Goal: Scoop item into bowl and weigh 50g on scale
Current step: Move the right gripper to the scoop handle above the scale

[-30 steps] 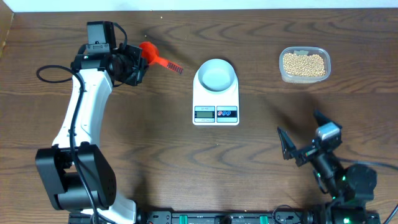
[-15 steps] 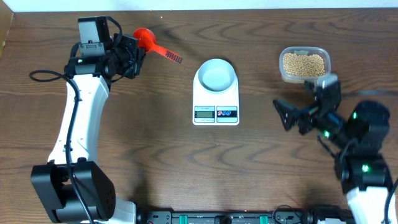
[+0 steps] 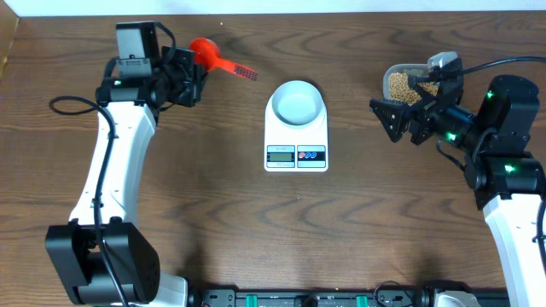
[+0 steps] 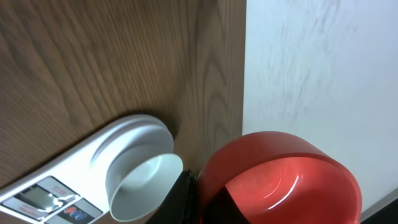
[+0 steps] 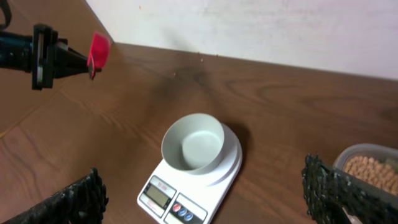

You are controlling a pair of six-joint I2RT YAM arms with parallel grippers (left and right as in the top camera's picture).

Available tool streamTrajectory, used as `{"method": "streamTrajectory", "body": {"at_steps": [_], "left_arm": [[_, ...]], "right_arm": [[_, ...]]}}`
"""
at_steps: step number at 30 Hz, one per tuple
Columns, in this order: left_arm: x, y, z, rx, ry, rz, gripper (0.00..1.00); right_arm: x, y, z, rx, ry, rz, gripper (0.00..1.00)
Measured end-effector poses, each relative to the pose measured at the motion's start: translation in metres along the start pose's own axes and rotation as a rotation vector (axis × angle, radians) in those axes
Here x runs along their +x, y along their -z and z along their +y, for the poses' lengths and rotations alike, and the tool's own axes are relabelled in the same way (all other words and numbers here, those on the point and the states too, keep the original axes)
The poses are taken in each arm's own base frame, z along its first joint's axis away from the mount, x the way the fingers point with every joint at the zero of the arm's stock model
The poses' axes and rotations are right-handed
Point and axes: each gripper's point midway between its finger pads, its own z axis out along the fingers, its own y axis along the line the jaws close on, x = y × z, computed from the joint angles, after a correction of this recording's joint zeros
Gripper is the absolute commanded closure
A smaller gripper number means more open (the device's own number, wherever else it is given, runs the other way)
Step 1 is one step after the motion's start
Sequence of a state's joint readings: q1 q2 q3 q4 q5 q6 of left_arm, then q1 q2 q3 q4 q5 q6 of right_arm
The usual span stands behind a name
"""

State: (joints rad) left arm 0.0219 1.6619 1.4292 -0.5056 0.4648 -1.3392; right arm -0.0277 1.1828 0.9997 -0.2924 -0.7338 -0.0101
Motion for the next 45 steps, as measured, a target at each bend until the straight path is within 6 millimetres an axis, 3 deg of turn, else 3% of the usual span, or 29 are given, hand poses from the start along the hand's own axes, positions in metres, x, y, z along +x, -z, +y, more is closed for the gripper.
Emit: {"method": "streamTrajectory", "body": {"at_steps": [16,24,38,45], "left_arm": [[0.025,-0.010,-0.001,-0.015,-0.016,0.006,0.93],[0.024,-0.011,-0.001,-0.020,0.011,-0.029,0.92],[0.021,-0.012,-0.001,-0.021,0.015,-0.041,0.93],[0.031,-0.016,0.001,-0.030,0.001,-0.025,0.93]], "right_arm": [[-0.001,-0.003,0.002,-0.015,-0.112,-0.001,0.01],[-0.002,-0.019,0.002,-0.044,-0.161,-0.004,0.02],[0.000,-0.047,0.020,-0.119,-0.166,0.003,0.04],[-0.005,-0.061,0.023,-0.148,-0.179,-0.020,0.08]]}}
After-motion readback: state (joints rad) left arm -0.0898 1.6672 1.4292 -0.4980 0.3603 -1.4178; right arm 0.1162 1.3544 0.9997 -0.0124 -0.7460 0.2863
